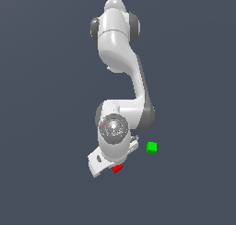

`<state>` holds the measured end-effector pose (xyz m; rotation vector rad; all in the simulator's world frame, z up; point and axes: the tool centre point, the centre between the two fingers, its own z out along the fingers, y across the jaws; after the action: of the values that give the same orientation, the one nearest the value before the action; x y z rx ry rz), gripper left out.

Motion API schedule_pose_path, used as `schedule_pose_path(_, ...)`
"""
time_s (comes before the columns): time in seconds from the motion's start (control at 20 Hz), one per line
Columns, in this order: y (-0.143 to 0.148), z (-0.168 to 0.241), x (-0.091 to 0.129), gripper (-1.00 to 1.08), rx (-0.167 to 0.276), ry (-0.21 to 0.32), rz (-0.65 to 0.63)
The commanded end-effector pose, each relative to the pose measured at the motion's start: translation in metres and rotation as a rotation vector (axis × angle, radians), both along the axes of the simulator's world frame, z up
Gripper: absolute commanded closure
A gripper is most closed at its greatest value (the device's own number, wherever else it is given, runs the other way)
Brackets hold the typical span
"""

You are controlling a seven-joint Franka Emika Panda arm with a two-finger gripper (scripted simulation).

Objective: Stack the red cube on top of the green cube.

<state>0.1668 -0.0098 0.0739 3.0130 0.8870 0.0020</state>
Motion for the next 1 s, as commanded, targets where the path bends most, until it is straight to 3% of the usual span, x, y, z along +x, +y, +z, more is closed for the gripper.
schedule_pose_path(0.0, 0.001, -0.002, 0.003, -0.92, 0.0, 0.0, 0.01)
schedule_pose_path(0.6, 0.002, -0.005, 0.006, -0.92, 0.0, 0.001, 0.021)
schedule_pose_path(0.95, 0.002, -0.034, 0.006, -0.92, 0.0, 0.001, 0.021)
